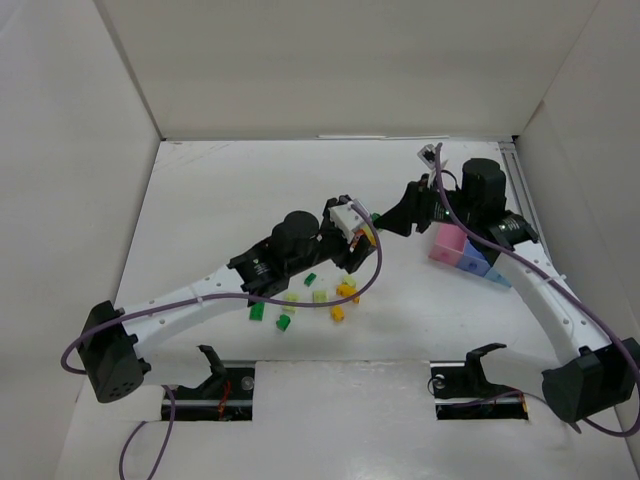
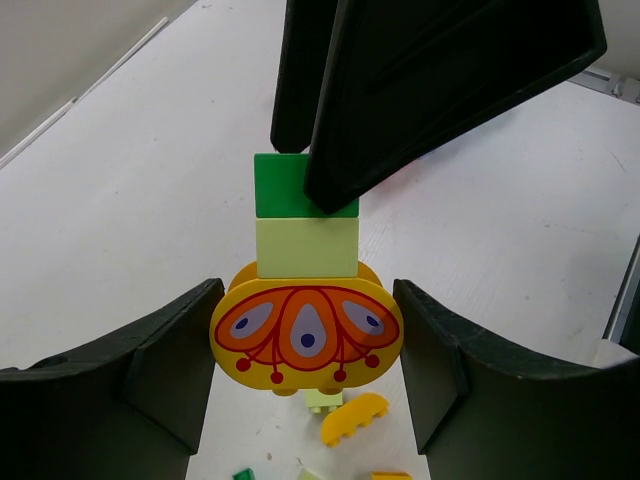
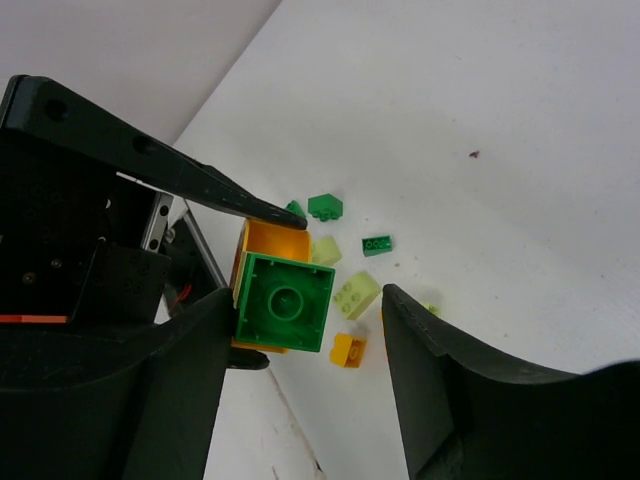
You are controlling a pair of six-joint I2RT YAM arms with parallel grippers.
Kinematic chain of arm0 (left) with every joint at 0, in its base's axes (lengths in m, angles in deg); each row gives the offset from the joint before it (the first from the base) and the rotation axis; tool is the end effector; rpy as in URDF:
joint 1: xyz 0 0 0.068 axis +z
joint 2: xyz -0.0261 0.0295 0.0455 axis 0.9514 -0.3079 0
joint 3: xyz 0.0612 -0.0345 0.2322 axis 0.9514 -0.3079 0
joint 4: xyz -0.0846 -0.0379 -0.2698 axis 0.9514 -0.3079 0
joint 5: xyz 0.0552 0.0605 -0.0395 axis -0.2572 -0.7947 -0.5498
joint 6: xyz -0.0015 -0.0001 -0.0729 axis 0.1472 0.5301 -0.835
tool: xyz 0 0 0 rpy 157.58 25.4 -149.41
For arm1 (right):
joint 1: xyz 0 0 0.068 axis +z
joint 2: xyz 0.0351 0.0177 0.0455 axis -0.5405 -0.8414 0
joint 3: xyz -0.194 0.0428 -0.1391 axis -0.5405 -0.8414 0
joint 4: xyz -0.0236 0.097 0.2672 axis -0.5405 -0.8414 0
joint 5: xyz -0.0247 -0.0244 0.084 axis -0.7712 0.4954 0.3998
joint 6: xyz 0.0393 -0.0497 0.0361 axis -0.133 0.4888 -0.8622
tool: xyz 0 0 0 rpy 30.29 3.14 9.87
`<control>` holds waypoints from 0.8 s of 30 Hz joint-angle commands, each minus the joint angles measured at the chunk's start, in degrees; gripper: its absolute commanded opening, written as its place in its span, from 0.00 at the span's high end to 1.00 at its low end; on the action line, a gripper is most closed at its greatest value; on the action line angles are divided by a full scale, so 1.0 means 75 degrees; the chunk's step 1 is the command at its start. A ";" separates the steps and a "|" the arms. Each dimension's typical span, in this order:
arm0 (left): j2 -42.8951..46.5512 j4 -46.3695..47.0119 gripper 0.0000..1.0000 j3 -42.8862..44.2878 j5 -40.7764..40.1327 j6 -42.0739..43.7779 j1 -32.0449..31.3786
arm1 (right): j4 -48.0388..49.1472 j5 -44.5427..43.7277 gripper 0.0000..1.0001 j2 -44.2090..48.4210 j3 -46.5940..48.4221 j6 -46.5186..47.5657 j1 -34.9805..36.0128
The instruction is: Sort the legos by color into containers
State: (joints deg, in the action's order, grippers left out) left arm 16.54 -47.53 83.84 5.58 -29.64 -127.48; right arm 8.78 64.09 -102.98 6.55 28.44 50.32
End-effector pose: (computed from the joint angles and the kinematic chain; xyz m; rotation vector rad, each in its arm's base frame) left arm 0.1957 -0.2917 0.3107 0.9236 1.4083 -0.7015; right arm 0.2821 0.1339 0.3258 -0.5391 1.9285 1.1458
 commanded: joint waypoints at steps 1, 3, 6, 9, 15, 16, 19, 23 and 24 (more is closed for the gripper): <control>0.0289 0.0613 0.66 -0.0033 0.0007 0.0083 -0.0029 | 0.0316 0.0134 0.35 -0.0039 0.0359 0.0162 0.0160; 0.0289 0.0613 0.66 -0.0033 0.0007 0.0083 -0.0029 | 0.0481 0.0356 0.49 -0.0039 0.0359 0.0080 0.0160; 0.0289 0.0613 0.68 -0.0103 -0.0075 0.0012 -0.0029 | 0.0551 0.0521 0.52 -0.0039 0.0359 0.0010 0.0160; 0.0359 0.0811 0.68 -0.0185 -0.0157 -0.0058 -0.0029 | 0.0552 0.0767 0.52 -0.0121 0.0359 -0.0060 0.0160; 0.0581 0.1256 0.70 -0.0513 -0.0227 -0.0128 -0.0029 | 0.0552 0.0991 0.27 -0.0192 0.0429 -0.0061 0.0160; 0.0652 0.1362 0.70 -0.0513 -0.0227 -0.0128 -0.0029 | 0.0552 0.0991 0.22 -0.0192 0.0429 -0.0061 0.0160; 0.0734 0.1433 0.70 -0.0665 -0.0297 -0.0128 -0.0029 | 0.0552 0.0828 0.20 -0.0192 0.0511 -0.0061 0.0090; 0.0734 0.1503 0.70 -0.0666 -0.0368 -0.0128 -0.0029 | 0.0457 0.0756 0.19 -0.0192 0.0511 0.0033 0.0090; 0.0734 0.1504 0.70 -0.0666 -0.0368 -0.0128 -0.0029 | 0.0458 0.0838 0.19 -0.0192 0.0511 0.0033 0.0090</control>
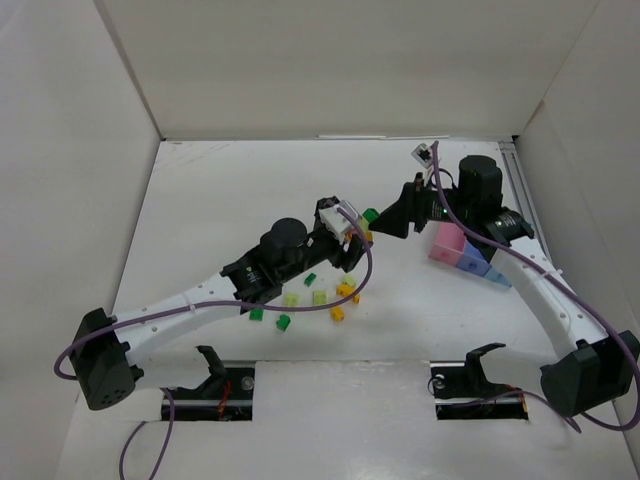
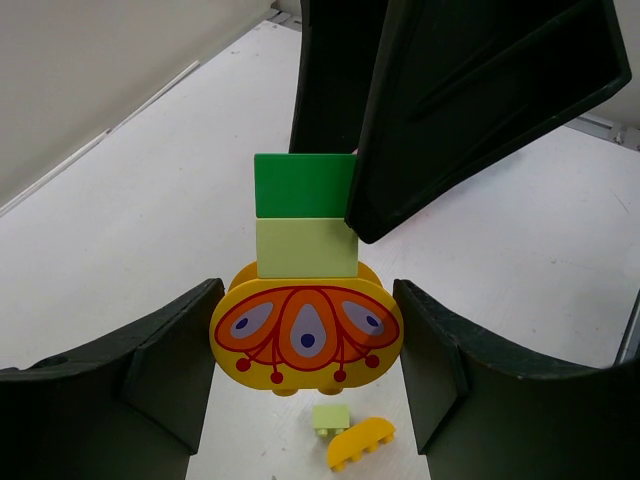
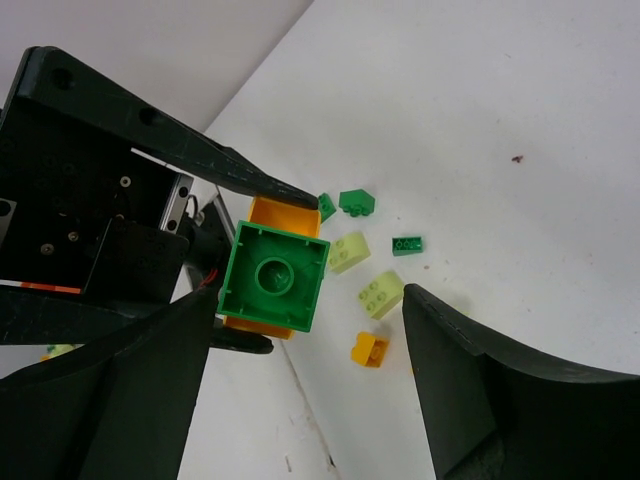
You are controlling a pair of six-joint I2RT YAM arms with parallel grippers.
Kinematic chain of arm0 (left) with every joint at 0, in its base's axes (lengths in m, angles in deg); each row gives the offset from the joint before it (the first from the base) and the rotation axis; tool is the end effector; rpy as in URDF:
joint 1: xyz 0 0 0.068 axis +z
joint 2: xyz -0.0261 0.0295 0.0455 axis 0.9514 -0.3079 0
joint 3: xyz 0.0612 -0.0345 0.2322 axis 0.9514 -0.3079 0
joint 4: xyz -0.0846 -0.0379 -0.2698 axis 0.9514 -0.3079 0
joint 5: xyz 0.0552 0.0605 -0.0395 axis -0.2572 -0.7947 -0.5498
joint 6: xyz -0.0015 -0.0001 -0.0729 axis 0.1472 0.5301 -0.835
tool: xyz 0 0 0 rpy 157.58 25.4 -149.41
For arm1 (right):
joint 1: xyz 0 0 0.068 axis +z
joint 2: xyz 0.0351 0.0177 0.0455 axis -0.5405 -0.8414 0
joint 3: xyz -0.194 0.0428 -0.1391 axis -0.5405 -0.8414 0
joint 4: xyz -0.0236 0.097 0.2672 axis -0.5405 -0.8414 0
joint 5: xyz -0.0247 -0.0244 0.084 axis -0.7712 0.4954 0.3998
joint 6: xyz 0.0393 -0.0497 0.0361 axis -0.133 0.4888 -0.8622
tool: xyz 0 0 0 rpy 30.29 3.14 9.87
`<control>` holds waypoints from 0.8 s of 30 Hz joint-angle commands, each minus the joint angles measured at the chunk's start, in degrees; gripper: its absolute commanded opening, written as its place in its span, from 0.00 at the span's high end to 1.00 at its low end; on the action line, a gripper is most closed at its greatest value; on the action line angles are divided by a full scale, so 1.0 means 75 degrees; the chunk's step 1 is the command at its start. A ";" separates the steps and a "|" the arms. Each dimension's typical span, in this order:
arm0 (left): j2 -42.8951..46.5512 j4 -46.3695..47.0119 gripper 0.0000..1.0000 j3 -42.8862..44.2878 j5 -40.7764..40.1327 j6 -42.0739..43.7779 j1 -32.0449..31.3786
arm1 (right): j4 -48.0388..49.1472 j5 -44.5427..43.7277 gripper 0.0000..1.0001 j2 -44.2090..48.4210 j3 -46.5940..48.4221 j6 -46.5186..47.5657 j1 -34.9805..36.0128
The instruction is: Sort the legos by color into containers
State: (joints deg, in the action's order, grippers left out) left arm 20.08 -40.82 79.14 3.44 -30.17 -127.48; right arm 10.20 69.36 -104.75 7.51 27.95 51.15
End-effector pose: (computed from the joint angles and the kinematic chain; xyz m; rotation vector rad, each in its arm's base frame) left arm 0.1900 -0.2795 0.3128 0.8409 1.3409 -0.7010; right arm 0.2825 0.1428 0.3273 -0.6157 1.9008 1.2455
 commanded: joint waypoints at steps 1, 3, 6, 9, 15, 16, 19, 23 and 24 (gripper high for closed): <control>0.0262 0.0609 0.70 -0.0039 -0.0082 -0.0058 -0.0029 | 0.0268 0.0229 0.19 -0.0037 0.0453 0.0097 -0.0021; 0.0262 0.0609 0.70 -0.0039 -0.0082 -0.0058 -0.0029 | 0.0455 0.0299 0.19 -0.0038 0.0453 0.0004 -0.0021; 0.0180 0.0679 0.72 -0.0039 -0.0082 -0.0058 -0.0029 | 0.0550 0.0382 0.23 -0.0038 0.0453 -0.0066 0.0050; 0.0110 0.0749 0.72 -0.0039 -0.0082 -0.0058 -0.0029 | 0.0550 0.0382 0.34 -0.0038 0.0524 -0.0067 0.0120; 0.0039 0.0913 0.72 -0.0039 -0.0082 -0.0058 -0.0029 | 0.0620 0.0534 0.40 -0.0108 0.0594 -0.0137 0.0120; 0.0039 0.0914 0.73 -0.0039 -0.0082 -0.0058 -0.0029 | 0.0620 0.0534 0.40 -0.0108 0.0594 -0.0207 0.0120; -0.0030 0.0914 0.73 -0.0039 -0.0082 -0.0058 -0.0029 | 0.0690 0.0534 0.46 -0.0178 0.0594 -0.0277 0.0120; -0.0031 0.0914 0.73 -0.0039 -0.0082 -0.0058 -0.0029 | 0.0761 0.0534 0.61 -0.0178 0.0594 -0.0278 0.0120; -0.0031 0.0914 0.73 -0.0039 -0.0082 -0.0058 -0.0029 | 0.0761 0.0534 0.61 -0.0178 0.0594 -0.0278 0.0120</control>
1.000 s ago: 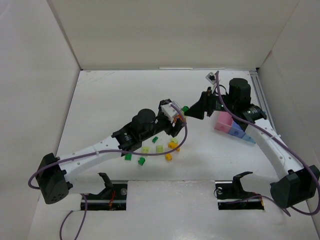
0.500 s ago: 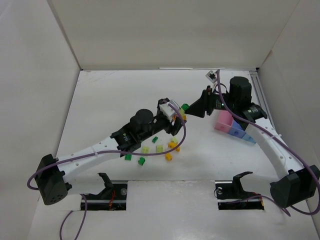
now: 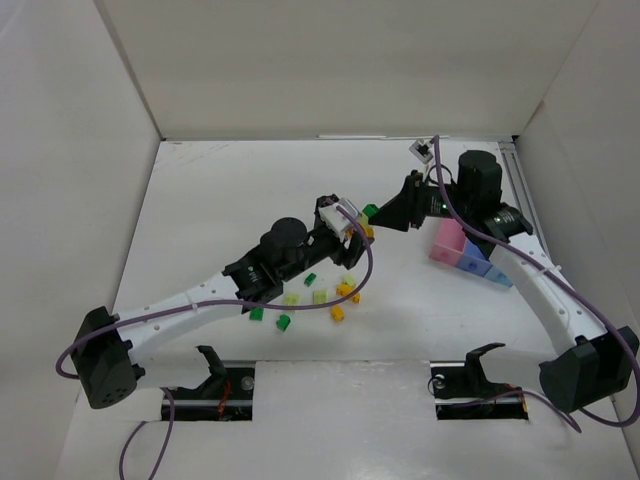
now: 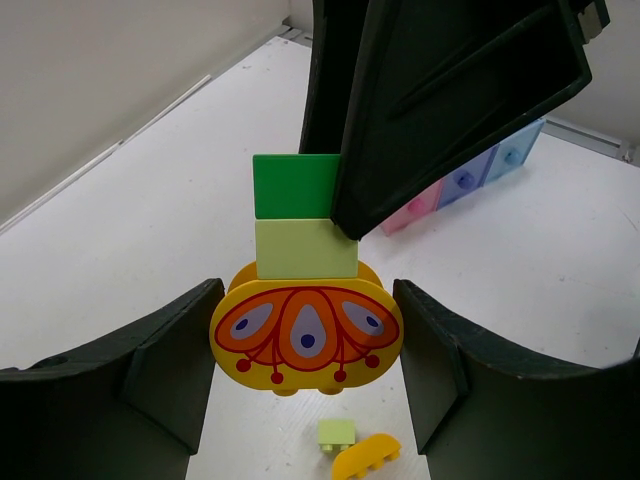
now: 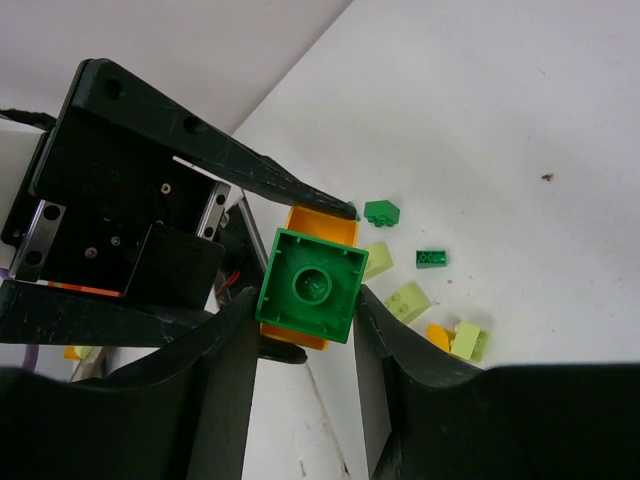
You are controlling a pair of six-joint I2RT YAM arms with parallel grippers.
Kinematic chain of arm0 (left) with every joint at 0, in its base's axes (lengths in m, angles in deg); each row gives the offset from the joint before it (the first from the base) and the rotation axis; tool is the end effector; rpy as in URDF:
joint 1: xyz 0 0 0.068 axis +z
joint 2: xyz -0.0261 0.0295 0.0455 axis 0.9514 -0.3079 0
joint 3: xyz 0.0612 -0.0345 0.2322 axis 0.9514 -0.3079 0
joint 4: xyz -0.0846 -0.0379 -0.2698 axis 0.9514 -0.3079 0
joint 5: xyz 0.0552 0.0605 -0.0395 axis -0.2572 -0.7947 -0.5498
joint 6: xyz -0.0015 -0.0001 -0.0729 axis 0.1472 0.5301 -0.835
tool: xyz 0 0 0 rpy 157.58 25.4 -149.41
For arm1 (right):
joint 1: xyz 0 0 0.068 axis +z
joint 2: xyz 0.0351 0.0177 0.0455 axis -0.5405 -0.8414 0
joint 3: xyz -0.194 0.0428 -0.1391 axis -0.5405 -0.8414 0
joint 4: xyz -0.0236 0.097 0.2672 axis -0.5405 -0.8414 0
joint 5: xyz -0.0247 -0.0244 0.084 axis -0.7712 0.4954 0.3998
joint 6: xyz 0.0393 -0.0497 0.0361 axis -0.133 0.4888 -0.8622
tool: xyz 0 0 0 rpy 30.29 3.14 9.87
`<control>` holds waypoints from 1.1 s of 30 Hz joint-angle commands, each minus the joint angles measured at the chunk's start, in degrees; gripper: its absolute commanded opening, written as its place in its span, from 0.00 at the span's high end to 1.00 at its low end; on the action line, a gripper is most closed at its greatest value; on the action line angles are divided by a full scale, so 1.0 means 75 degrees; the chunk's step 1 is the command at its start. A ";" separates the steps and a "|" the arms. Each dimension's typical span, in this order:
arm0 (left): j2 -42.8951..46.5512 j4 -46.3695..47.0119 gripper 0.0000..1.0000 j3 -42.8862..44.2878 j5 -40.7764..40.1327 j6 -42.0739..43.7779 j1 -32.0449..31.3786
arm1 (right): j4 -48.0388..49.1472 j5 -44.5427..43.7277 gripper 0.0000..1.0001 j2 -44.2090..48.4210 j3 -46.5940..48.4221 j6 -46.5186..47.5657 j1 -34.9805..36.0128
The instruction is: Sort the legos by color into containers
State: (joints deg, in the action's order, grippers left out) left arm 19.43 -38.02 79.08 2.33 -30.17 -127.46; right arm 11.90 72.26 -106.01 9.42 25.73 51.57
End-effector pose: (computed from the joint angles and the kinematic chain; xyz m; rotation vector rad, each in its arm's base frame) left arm 0.1922 -0.2804 0.3154 0.8073 1.3159 -0.6944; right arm 0.2842 0.1478 0.3374 -0.6406 1.8676 1.3124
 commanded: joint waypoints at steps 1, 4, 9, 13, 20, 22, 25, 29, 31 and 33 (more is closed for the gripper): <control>0.0057 0.0541 0.73 -0.0031 0.0067 -0.0058 -0.0032 | 0.0533 0.0077 0.61 0.0060 0.0341 0.0019 0.0065; 0.0057 0.0541 0.74 -0.0113 0.0067 -0.0058 -0.0032 | 0.0533 -0.0005 0.67 0.0142 0.0341 0.0019 0.0065; 0.0057 0.0541 0.77 -0.0253 -0.0004 -0.0129 -0.0032 | 0.0533 -0.0169 0.81 0.0213 0.0341 0.0019 -0.0029; 0.0126 0.0470 0.77 -0.0335 -0.0074 -0.0199 -0.0032 | 0.0533 -0.0263 0.96 0.0353 0.0341 0.0019 -0.0239; 0.0127 0.0318 0.80 -0.0417 -0.0156 -0.0340 -0.0032 | 0.0463 -0.0334 1.00 0.0424 0.0481 0.0019 -0.0802; 0.0127 0.0248 0.80 -0.0487 -0.0226 -0.0340 -0.0032 | 0.0463 -0.0404 1.00 0.0494 0.0551 0.0089 -0.0907; 0.0127 0.0178 0.80 -0.0488 -0.0226 -0.0340 -0.0032 | 0.0463 -0.0404 1.00 0.0495 0.0551 0.0090 -0.1083; 0.0197 0.0177 0.80 -0.0557 -0.0297 -0.0410 -0.0032 | 0.0382 -0.0334 1.00 0.0495 0.0551 0.0090 -0.1353; 0.0197 0.0317 0.80 -0.0558 -0.0297 -0.0410 -0.0032 | 0.0195 -0.0751 1.00 0.0681 0.0481 0.0090 -0.1446; 0.0127 0.0388 0.80 -0.0477 -0.0390 -0.0410 -0.0032 | -0.0098 -0.1420 1.00 0.0868 0.0412 0.0090 -0.1703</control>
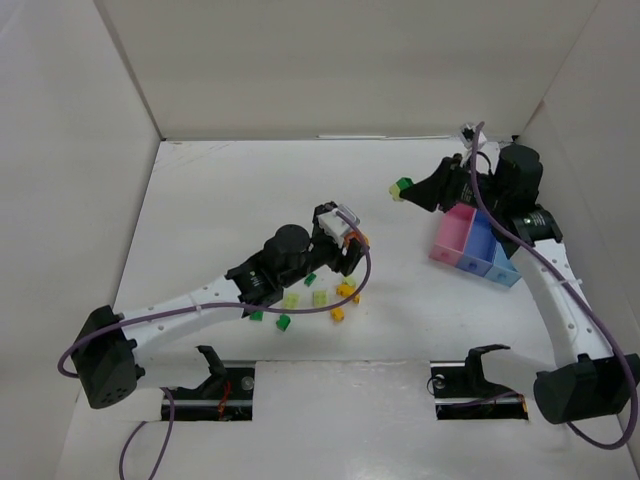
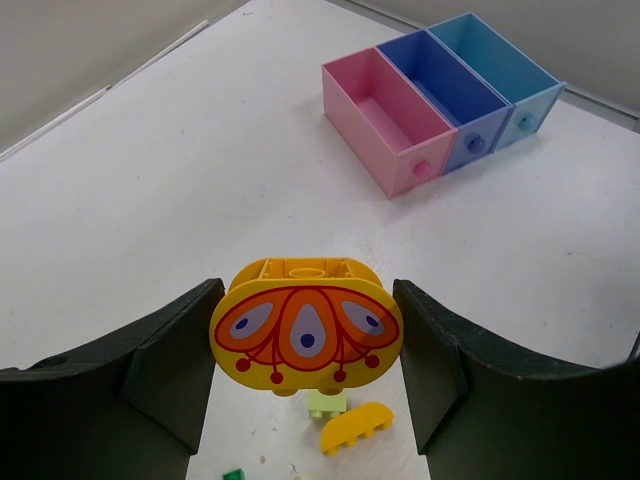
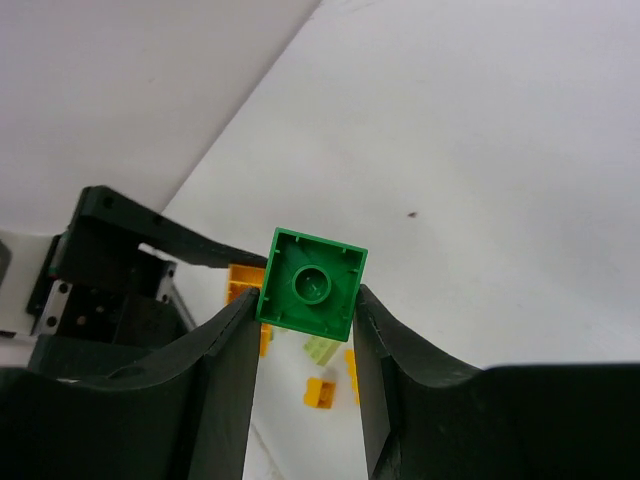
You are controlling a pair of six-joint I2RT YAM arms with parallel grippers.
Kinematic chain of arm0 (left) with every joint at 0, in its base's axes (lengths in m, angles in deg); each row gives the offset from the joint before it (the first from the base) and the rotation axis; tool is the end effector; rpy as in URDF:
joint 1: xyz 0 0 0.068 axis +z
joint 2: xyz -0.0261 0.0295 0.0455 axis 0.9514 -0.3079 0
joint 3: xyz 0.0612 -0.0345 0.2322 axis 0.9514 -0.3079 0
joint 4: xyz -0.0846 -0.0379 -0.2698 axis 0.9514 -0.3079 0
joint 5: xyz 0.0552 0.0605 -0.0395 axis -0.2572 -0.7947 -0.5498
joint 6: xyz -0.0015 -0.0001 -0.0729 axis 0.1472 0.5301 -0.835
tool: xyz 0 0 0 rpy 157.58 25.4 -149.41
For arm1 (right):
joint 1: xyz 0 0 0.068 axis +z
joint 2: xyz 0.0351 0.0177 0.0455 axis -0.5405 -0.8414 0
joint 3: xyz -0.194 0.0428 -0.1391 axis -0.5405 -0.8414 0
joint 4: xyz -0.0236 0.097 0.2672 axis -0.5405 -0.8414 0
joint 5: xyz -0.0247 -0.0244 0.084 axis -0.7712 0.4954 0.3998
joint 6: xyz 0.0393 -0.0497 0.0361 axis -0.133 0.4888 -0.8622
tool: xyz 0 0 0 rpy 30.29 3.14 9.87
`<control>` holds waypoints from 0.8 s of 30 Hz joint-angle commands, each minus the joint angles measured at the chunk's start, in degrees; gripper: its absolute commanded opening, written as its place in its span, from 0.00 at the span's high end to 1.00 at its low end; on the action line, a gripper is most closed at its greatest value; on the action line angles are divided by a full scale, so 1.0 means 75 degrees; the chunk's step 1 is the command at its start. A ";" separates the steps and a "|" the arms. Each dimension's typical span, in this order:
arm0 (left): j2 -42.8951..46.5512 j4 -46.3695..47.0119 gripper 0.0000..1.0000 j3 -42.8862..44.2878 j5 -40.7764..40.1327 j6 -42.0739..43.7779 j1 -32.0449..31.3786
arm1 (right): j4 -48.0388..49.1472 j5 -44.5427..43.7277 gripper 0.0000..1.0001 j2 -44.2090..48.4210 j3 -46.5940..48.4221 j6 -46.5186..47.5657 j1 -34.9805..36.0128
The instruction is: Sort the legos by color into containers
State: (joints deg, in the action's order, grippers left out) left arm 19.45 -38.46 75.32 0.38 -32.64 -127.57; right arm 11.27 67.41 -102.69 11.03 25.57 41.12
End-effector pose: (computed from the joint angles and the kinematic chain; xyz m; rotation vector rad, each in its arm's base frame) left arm 0.1923 -0.2781 0.2876 0.7933 1.4112 -0.6857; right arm 0.2960 0.0890 0.3627 -0.4223 1.8226 1.0985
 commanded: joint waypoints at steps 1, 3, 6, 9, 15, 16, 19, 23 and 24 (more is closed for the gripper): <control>-0.0131 0.0539 0.80 0.0199 -0.0131 -0.0150 -0.0017 | -0.0201 -0.1159 1.00 0.0693 0.0195 0.0110 -0.0428; -0.0448 0.0540 0.79 0.0493 -0.0131 -0.0348 -0.0017 | -0.0833 -0.2385 1.00 0.1023 0.0125 0.0110 -0.0860; -0.1315 0.0832 0.76 0.1172 -0.0062 -0.0677 -0.0017 | -0.1934 -0.4888 1.00 0.1772 0.0125 -0.0077 -0.1050; -0.2369 0.0904 0.76 0.2109 0.0242 -0.1029 -0.0017 | -0.2811 -0.7118 1.00 0.2488 0.0125 -0.0346 -0.1144; -0.4643 0.0973 0.76 0.4449 0.1390 -0.1438 -0.0017 | -0.3670 -0.8732 1.00 0.3320 0.0195 -0.0429 -0.1144; -0.4912 0.0974 0.76 0.4733 0.1764 -0.1440 -0.0017 | -0.3845 -0.8919 1.00 0.3426 0.0265 -0.0429 -0.1144; -0.5909 0.0974 0.76 0.5800 0.2141 -0.1615 -0.0017 | -0.4034 -0.9107 1.00 0.3578 0.0265 -0.0429 -0.1144; -0.7186 0.0495 0.75 0.7334 0.2726 -0.1779 -0.0017 | -0.4105 -0.9179 1.00 0.3649 0.0184 -0.0429 -0.1144; -0.7444 0.0389 0.75 0.7674 0.2728 -0.1861 -0.0017 | -0.4105 -0.9179 1.00 0.3649 0.0183 -0.0429 -0.1144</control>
State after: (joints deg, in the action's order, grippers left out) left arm -34.04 -35.49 126.31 15.99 -44.26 -127.57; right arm -18.59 1.71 -75.96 11.16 23.08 32.68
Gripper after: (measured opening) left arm 0.606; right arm 0.442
